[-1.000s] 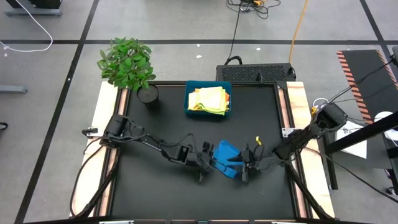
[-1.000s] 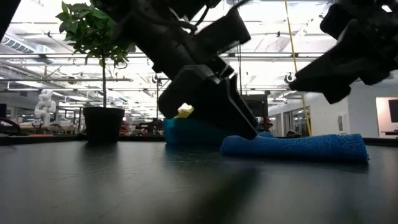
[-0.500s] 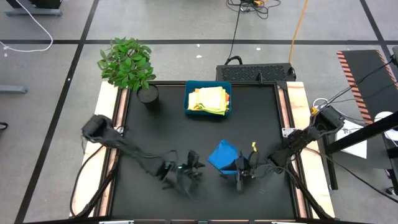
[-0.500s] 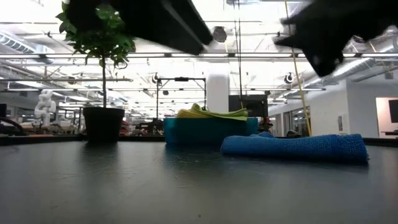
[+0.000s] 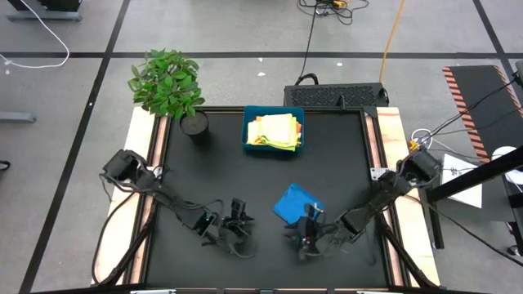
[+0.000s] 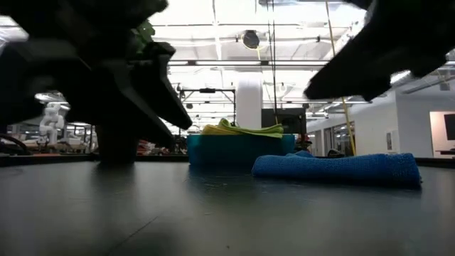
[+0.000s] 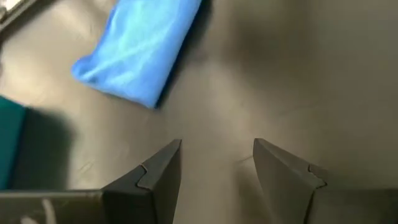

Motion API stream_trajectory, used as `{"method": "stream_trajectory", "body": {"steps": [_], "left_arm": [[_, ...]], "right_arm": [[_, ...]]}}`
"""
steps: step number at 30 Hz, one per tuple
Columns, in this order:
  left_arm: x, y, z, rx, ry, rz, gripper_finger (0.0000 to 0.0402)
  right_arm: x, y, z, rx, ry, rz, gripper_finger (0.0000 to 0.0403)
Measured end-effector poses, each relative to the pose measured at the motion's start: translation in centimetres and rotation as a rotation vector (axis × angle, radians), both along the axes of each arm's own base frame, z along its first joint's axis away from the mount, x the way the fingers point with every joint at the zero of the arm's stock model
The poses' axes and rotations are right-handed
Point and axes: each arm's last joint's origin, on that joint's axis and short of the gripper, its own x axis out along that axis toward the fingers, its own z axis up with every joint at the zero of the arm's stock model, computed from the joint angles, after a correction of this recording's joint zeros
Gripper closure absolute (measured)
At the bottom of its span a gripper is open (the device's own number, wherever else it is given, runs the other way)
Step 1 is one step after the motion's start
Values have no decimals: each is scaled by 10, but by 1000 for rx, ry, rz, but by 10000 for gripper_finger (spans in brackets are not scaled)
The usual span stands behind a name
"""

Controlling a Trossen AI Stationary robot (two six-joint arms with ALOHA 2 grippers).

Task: Fold microfiber towels
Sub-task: Put the blue microfiber cloth into the blue blue bin

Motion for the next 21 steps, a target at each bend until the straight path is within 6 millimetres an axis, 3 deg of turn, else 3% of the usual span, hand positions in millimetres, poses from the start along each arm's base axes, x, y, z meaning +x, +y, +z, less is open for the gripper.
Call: {"method": "stream_trajectory", "body": {"steps": [9,17,21], "left_arm": [[-13,-3,-14,-127,-92,15,201],[-11,-4,-12,-127,-116,-5,201],[-10,-3,-11,-129,-132,-10,201]], "right_arm": [[23,5,-4,-128,190,-13,287],[25,-2,0,-27,260,-6,277],[29,-5,0,35,300,79,260]]}}
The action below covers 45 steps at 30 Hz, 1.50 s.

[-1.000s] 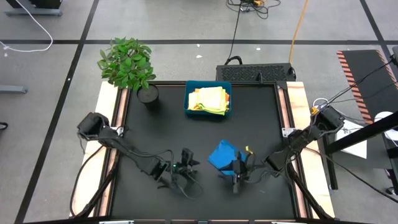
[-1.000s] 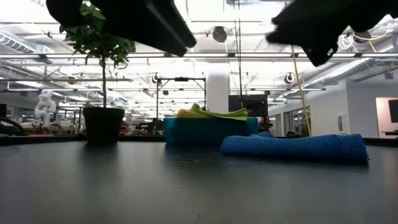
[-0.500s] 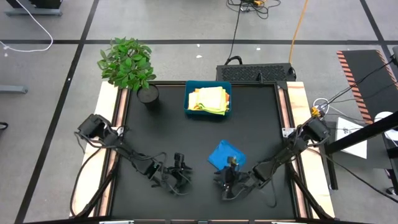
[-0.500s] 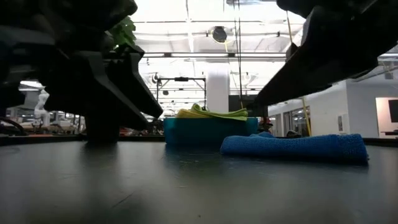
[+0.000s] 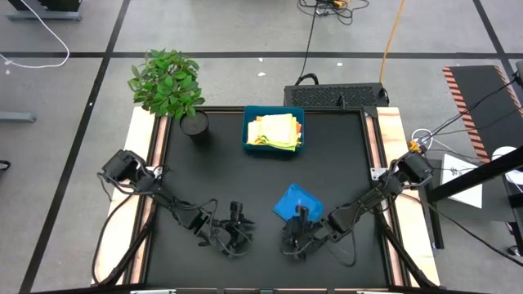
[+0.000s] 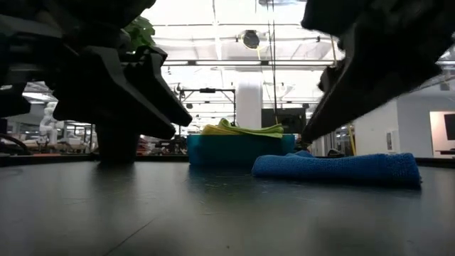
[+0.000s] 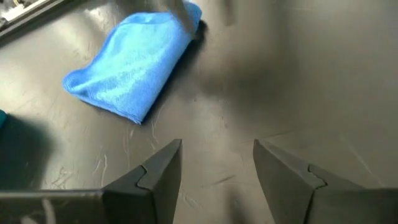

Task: Fold microfiber towels
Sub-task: Put the blue microfiber cloth into the blue blue bin

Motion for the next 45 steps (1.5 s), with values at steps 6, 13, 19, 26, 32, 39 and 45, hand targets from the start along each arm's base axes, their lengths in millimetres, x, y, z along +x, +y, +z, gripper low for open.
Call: {"method": "stream_trajectory", "body": {"steps": [6,13,19,26,32,39,45], "left_arm": [[2,0,2,6,-26,-14,201],[4,-2,6,10,-65,-33,201],[4,-2,6,11,-68,-27,201],[5,-2,7,6,-81,-27,201],[7,-3,11,-16,-121,-22,201],[8,-3,12,-16,-129,-25,201],[8,-3,12,-28,-135,-18,201]], "right_arm": [[13,9,19,-7,-78,116,232],[15,6,41,-181,62,10,233],[2,1,35,-146,193,-116,233],[-15,7,21,-43,317,-125,233],[-15,8,9,50,297,-102,207],[-18,4,-6,97,252,-80,165],[-20,2,-10,109,244,-92,156]]}}
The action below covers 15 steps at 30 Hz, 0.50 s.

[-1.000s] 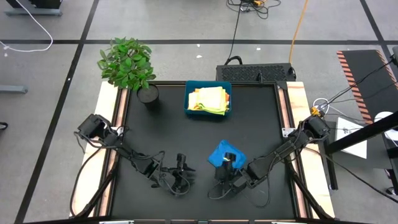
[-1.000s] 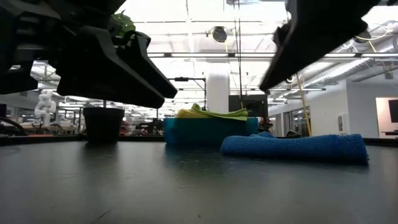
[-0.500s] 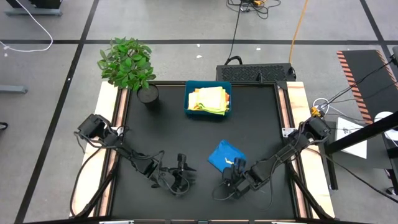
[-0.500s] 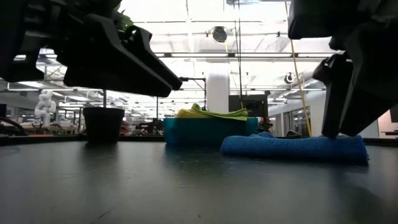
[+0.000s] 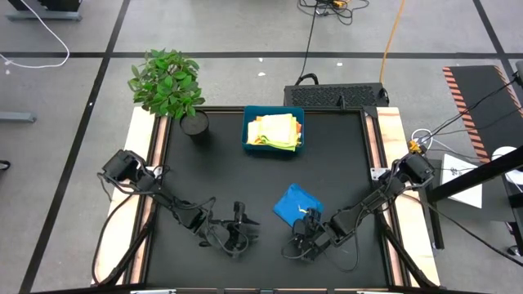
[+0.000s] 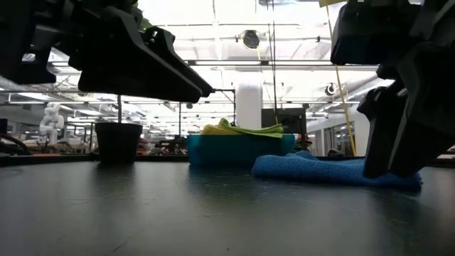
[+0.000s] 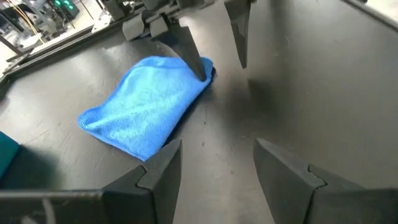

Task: Fold microfiber towels
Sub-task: Put the blue microfiber cloth into the blue blue bin

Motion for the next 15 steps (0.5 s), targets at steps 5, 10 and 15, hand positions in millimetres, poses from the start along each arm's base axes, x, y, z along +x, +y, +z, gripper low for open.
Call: {"method": "stream_trajectory", "body": {"steps": [5,10,15], "left_arm": [[2,-1,3,-20,-34,-1,201],[3,-1,5,-22,-48,-2,201],[5,3,5,-21,-51,10,201]], "right_arm": [[1,1,1,14,-17,0,156],[3,-1,1,21,-17,-14,156],[11,3,9,79,-48,7,156]]}}
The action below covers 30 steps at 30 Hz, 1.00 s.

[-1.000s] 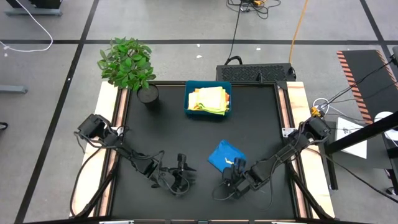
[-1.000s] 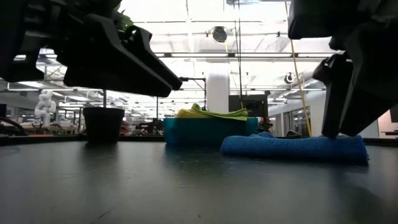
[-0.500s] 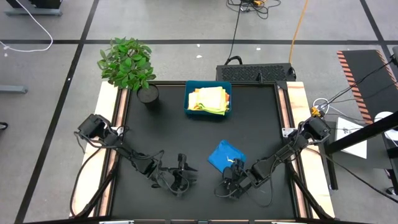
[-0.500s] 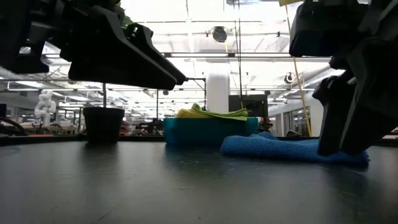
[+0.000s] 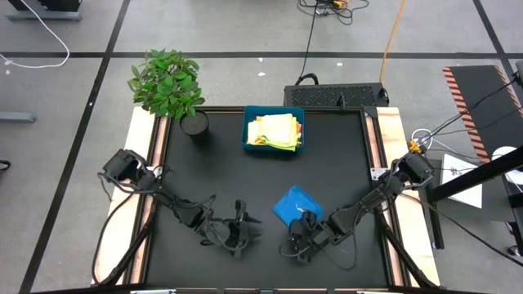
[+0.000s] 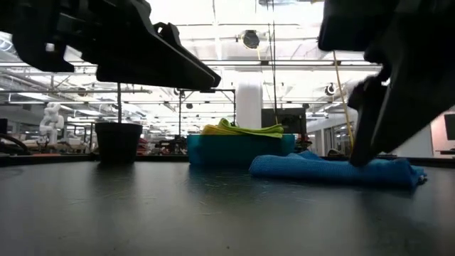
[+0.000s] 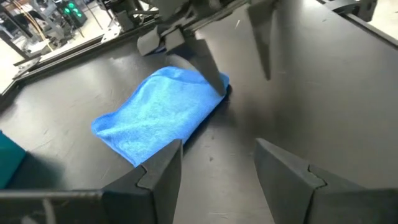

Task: Fold microfiber towels
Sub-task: Put the blue microfiber cloth into the blue blue bin

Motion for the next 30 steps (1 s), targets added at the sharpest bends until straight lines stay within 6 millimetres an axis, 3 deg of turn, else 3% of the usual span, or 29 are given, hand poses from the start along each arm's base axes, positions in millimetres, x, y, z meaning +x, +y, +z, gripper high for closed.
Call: {"method": "stream_trajectory", "body": {"steps": [14,30], "left_arm": [[3,6,-1,-11,12,15,201],[3,6,-1,-20,17,23,201]], "right_arm": [[0,-4,22,-182,140,-32,156],[4,-2,-4,-255,193,-18,156]]}}
